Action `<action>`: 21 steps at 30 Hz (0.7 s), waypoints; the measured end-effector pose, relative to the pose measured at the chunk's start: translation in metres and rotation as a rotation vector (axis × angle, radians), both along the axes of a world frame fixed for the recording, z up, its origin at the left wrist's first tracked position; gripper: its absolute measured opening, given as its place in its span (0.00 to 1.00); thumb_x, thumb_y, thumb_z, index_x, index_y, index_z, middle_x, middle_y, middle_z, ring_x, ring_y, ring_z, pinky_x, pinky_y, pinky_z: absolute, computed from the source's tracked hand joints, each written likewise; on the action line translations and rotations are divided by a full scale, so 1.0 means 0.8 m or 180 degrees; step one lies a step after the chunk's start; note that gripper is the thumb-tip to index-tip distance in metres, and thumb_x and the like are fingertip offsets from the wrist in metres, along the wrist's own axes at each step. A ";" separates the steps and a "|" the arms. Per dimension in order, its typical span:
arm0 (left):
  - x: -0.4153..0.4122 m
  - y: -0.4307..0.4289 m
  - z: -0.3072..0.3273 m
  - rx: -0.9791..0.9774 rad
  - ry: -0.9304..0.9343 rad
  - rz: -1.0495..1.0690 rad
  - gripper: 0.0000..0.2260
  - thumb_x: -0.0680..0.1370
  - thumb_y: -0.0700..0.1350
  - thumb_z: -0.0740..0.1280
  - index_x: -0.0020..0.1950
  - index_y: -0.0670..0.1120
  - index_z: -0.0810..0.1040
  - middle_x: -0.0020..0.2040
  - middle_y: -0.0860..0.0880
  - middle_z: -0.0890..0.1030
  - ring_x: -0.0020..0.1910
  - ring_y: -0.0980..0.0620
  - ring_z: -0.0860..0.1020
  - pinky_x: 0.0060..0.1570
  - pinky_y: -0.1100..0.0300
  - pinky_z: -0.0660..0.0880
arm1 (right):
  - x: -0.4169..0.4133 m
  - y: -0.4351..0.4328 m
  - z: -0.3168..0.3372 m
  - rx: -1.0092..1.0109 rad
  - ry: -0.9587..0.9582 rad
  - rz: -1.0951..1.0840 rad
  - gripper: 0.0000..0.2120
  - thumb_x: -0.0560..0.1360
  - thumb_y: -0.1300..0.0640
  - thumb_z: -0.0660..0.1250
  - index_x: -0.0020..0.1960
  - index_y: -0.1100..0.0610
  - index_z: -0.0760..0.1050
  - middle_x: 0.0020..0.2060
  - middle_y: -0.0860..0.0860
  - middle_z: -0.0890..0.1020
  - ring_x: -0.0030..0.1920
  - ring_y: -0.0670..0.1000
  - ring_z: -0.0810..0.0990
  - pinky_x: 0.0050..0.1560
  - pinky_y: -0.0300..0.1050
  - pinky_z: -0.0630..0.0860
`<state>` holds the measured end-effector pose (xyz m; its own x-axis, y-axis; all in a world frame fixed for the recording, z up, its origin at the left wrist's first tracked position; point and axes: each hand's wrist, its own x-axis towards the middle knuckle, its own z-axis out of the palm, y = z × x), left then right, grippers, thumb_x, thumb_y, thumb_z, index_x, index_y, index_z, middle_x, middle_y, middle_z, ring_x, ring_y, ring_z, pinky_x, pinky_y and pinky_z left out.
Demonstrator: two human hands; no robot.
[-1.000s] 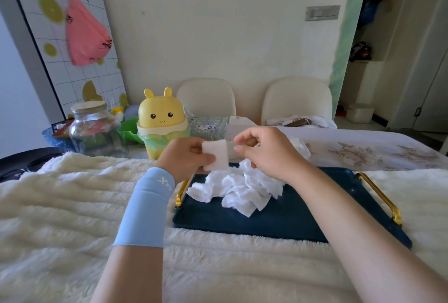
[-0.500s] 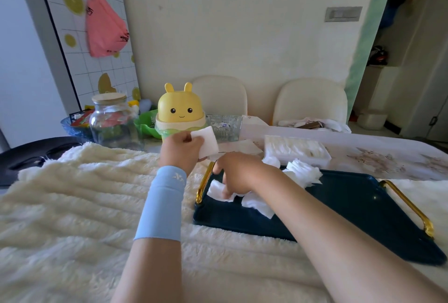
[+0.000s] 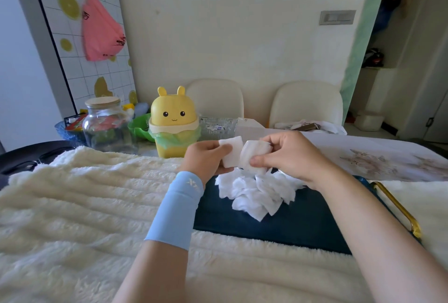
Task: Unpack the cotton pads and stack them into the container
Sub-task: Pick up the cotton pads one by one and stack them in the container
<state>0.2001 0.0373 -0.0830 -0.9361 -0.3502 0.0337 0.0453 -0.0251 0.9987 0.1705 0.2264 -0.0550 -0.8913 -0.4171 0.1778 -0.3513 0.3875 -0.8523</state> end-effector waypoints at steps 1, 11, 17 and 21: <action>0.000 0.004 -0.001 0.0020 -0.0017 -0.0085 0.03 0.77 0.39 0.70 0.49 0.41 0.83 0.46 0.41 0.85 0.43 0.44 0.85 0.44 0.53 0.83 | 0.001 0.003 0.000 0.0022 -0.0064 0.0029 0.06 0.68 0.59 0.80 0.43 0.54 0.85 0.38 0.51 0.87 0.38 0.48 0.84 0.49 0.48 0.80; 0.007 0.022 -0.001 0.0126 -0.0125 -0.0771 0.06 0.79 0.41 0.69 0.52 0.41 0.84 0.48 0.39 0.86 0.48 0.43 0.85 0.47 0.53 0.82 | 0.005 0.007 0.009 0.0302 -0.0060 0.0020 0.06 0.72 0.58 0.78 0.38 0.54 0.82 0.33 0.52 0.86 0.32 0.46 0.81 0.39 0.44 0.74; 0.010 0.026 0.003 0.0297 -0.0190 -0.0962 0.08 0.81 0.43 0.65 0.53 0.41 0.82 0.47 0.40 0.86 0.48 0.43 0.85 0.45 0.53 0.83 | 0.006 0.009 0.014 0.0468 -0.0124 -0.0184 0.07 0.68 0.59 0.80 0.41 0.55 0.83 0.36 0.53 0.87 0.32 0.45 0.83 0.36 0.41 0.73; 0.009 0.026 0.003 0.0219 -0.0227 -0.0984 0.13 0.81 0.46 0.65 0.58 0.38 0.81 0.48 0.39 0.86 0.49 0.42 0.85 0.45 0.53 0.83 | 0.008 0.007 0.016 0.0615 -0.0083 -0.0256 0.08 0.67 0.58 0.81 0.41 0.55 0.82 0.32 0.52 0.85 0.29 0.43 0.81 0.32 0.38 0.71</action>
